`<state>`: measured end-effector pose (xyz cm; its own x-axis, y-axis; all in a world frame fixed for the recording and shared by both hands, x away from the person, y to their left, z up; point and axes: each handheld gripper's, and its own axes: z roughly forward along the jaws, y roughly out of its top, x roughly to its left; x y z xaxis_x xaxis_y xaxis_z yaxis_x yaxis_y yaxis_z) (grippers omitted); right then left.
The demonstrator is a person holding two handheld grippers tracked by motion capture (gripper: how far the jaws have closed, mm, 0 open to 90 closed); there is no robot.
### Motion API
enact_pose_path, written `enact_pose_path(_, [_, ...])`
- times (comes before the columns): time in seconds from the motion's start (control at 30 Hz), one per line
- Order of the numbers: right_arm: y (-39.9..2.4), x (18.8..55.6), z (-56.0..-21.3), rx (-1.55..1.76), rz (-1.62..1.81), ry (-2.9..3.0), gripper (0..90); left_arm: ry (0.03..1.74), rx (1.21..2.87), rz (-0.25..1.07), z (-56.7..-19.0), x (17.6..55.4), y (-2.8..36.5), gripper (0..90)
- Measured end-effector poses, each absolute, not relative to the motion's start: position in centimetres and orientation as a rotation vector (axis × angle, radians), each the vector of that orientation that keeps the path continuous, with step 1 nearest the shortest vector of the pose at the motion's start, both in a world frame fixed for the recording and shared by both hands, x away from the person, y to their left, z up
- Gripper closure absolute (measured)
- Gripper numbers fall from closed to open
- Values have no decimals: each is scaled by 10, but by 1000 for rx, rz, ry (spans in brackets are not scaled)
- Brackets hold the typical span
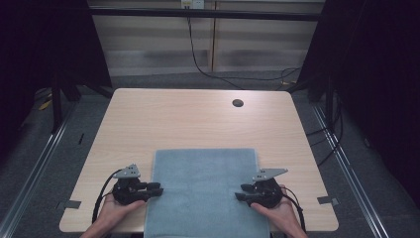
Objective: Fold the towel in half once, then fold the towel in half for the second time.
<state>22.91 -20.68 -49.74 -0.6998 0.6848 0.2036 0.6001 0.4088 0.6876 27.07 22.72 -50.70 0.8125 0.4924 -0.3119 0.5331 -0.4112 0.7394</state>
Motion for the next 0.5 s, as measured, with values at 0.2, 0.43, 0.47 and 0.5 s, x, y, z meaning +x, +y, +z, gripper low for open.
enact_pose_path(0.2, [-205, 213, -496, 1167, 1182, 2567, 579, 742, 2104, -51, -504, 252, 230, 687])
enact_pose_path(0.43, [-207, 214, -487, 1139, 1237, 2563, 547, 735, 2080, -21, -491, 259, 230, 602])
enact_pose_path(0.47, [-210, 219, -481, 1148, 1246, 2534, 543, 736, 2074, -16, -489, 264, 230, 579])
enact_pose_path(0.5, [-212, 223, -478, 1152, 1246, 2519, 539, 748, 2051, -7, -487, 271, 230, 564])
